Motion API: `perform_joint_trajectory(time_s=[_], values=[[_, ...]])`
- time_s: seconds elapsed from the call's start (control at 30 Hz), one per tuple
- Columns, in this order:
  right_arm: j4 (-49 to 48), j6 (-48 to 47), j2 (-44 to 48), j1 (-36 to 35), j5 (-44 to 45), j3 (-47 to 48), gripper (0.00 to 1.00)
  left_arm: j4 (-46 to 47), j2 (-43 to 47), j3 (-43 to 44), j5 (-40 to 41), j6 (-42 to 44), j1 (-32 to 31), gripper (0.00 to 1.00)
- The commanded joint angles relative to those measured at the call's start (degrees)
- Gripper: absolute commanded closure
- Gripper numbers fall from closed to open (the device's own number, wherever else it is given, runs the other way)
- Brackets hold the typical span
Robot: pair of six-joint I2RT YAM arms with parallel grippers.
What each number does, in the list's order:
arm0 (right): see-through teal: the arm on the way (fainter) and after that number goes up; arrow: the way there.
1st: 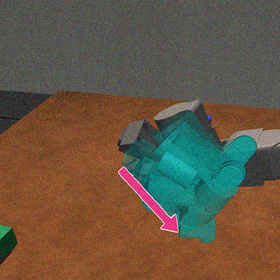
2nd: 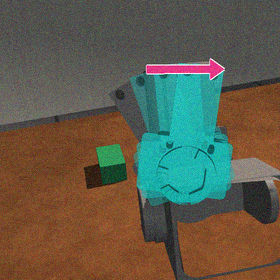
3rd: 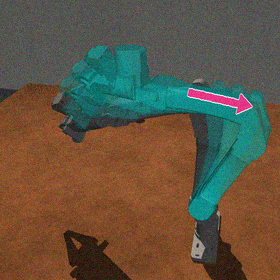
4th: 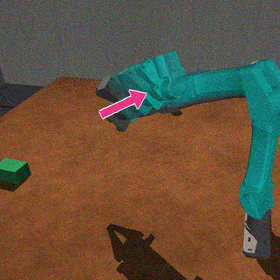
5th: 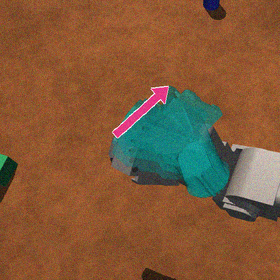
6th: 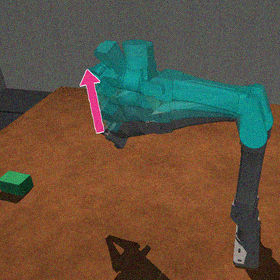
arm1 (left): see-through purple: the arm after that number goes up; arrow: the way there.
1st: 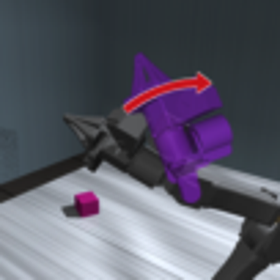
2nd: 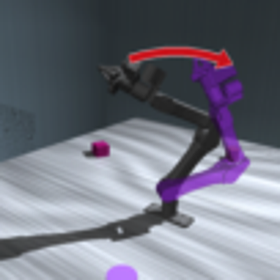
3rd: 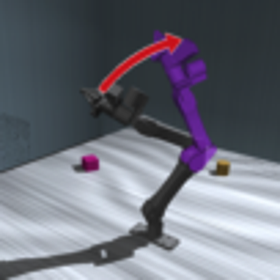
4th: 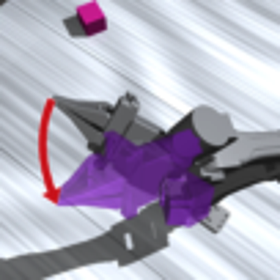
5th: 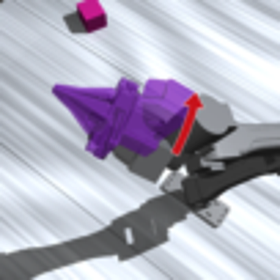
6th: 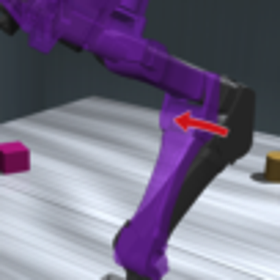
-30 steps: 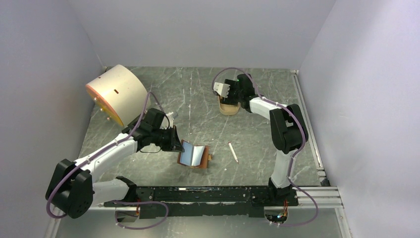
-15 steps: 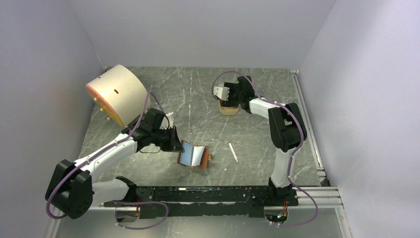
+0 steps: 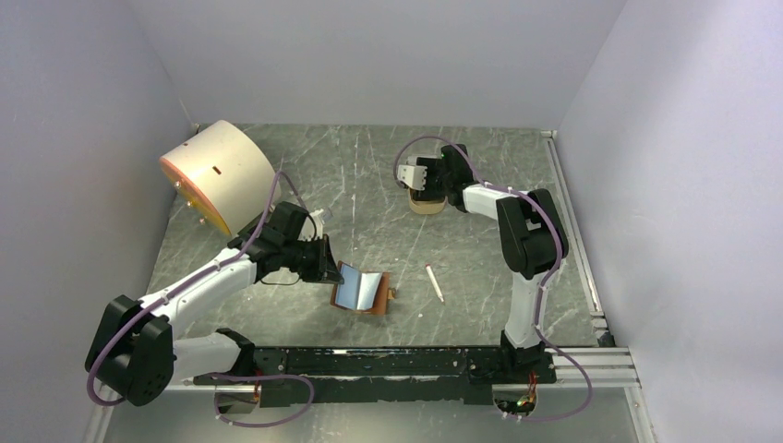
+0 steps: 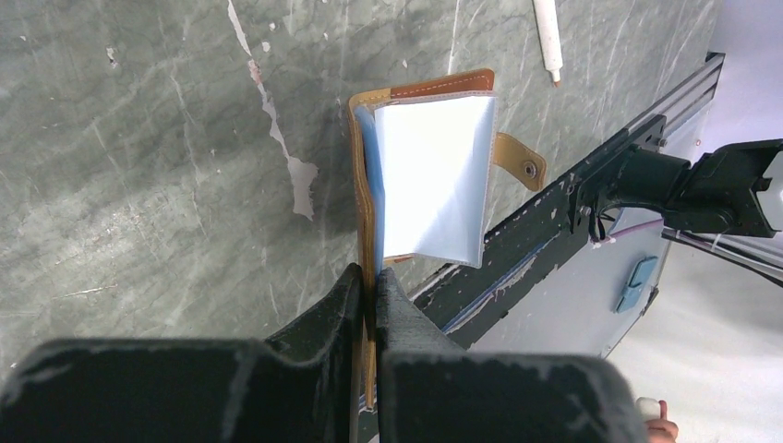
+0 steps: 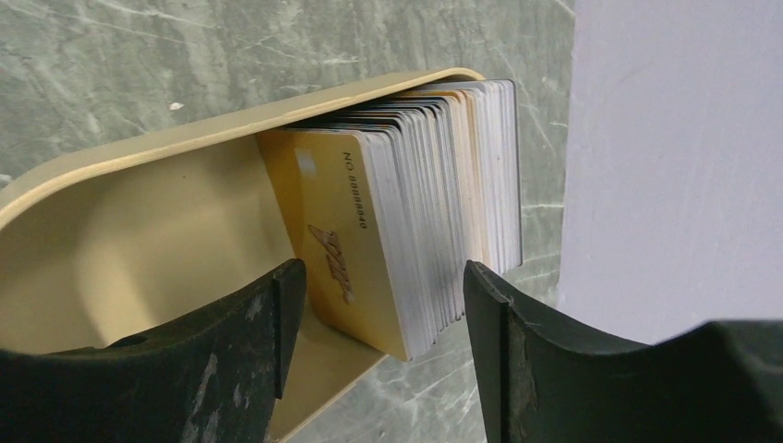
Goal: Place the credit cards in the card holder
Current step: Pick up the credit card from the storage box.
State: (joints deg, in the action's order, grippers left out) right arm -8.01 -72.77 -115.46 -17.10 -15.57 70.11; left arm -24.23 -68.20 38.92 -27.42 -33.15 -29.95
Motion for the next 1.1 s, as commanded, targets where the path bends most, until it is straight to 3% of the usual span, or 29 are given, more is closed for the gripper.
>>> perform_joint_trajectory(time_s=[0.0,1.07], values=[[-3.4,-0.4,-0.1,0.6,0.2,0.3,0.34,1.2,0.5,-0.3,-1.8,0.8,-0.1,0.91],[-2.8,1.1,2.9,1.4,-2.3,2.2,0.59,1.8,0.8,-0.5,-1.9,0.6,0.0,0.91]])
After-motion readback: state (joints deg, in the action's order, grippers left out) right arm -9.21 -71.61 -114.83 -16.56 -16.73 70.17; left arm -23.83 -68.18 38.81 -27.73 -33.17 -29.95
